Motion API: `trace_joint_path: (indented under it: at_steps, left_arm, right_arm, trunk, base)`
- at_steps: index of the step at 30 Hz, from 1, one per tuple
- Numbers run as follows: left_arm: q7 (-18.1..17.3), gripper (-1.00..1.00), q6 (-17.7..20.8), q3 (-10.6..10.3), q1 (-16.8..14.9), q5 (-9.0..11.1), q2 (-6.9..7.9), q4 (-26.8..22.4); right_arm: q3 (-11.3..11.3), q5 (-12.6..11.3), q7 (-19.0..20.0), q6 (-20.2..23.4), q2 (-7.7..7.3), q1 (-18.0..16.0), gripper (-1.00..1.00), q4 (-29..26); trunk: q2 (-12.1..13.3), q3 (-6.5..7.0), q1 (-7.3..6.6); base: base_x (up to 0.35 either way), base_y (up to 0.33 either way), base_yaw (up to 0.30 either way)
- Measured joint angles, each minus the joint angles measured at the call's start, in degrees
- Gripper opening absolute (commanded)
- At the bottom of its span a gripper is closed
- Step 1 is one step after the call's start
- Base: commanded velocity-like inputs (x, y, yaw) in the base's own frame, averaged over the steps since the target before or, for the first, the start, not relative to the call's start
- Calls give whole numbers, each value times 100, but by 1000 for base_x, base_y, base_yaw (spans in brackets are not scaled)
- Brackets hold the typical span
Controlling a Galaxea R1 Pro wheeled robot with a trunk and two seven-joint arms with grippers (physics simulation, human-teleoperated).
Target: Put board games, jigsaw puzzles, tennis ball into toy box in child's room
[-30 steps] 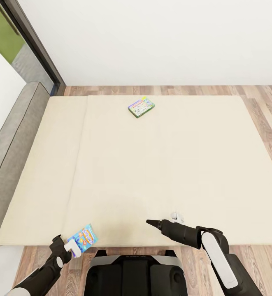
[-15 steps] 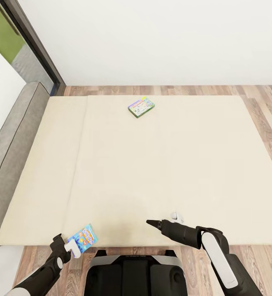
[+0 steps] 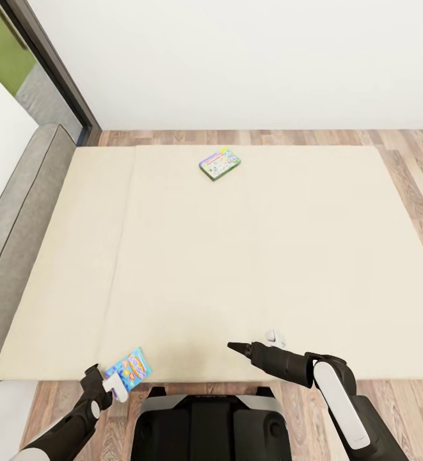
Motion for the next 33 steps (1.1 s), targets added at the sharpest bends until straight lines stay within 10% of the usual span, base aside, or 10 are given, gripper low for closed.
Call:
trace_joint_path:
  at_steps: [33]
  left_arm:
    - [159, 100, -9, 37, -24, 10, -63, -267]
  right_arm:
    - [0, 0, 7, -13, -2, 0, 100, -4]
  trunk:
    - [0, -89, 0]
  base:
    - [0, 0, 0]
